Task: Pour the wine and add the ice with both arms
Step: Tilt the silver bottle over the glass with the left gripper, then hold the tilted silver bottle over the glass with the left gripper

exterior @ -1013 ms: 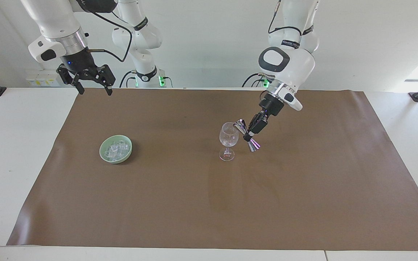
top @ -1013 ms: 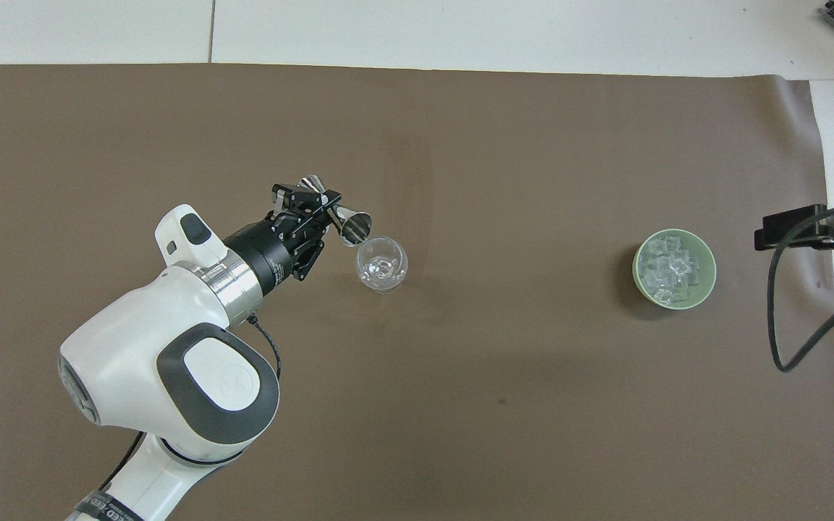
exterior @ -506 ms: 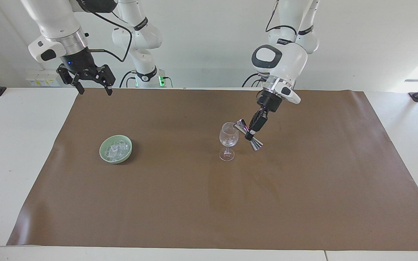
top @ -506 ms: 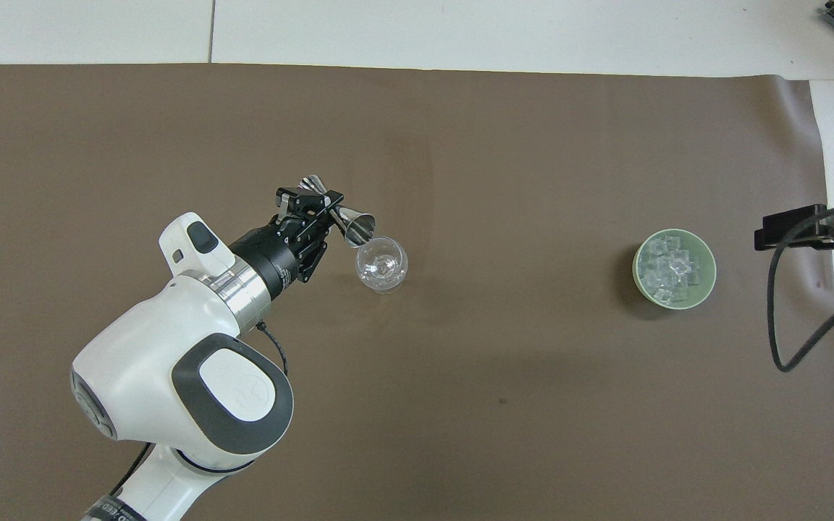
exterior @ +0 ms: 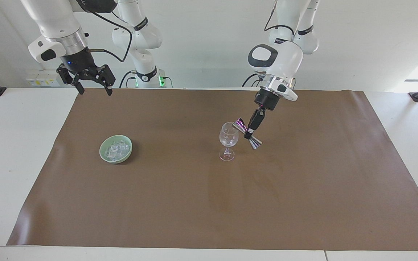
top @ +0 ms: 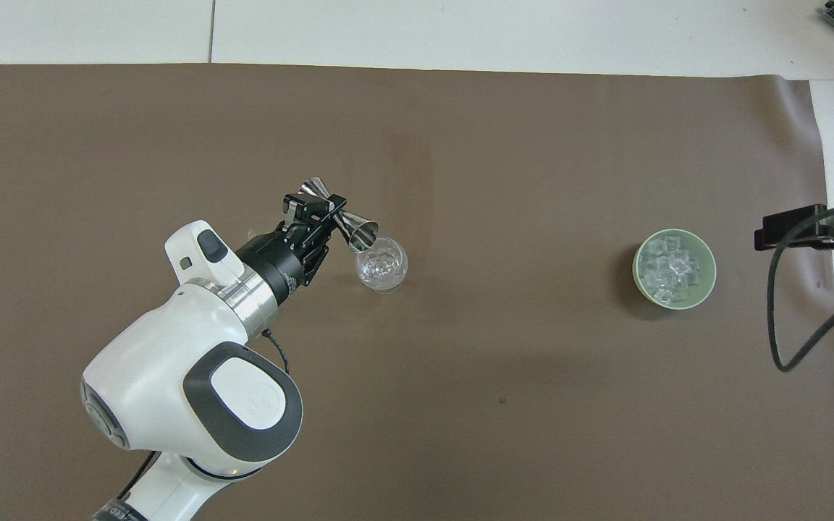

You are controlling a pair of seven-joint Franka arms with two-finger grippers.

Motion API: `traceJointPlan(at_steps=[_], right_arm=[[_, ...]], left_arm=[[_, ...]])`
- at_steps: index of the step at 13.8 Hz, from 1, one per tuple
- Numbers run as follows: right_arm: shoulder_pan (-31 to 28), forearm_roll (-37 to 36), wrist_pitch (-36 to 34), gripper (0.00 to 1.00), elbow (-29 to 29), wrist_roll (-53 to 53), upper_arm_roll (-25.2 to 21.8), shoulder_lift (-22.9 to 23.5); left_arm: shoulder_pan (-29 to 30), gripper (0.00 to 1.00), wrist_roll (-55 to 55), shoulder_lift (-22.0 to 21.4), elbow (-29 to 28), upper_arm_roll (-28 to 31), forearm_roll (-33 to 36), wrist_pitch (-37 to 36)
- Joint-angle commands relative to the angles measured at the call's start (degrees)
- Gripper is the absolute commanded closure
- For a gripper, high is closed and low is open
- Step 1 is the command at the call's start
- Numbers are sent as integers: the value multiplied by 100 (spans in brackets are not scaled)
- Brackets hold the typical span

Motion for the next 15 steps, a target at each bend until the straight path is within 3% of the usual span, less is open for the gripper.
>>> traceJointPlan(at_steps=[1, 15], right_arm=[[-8, 106, 3, 0, -115, -141, -24, -115], [-8, 106, 3, 0, -115, -141, -24, -115]], left_arm=[[-148, 100, 149, -77, -126, 79, -15, 211], [-350, 100, 597, -33, -161, 79, -15, 747]])
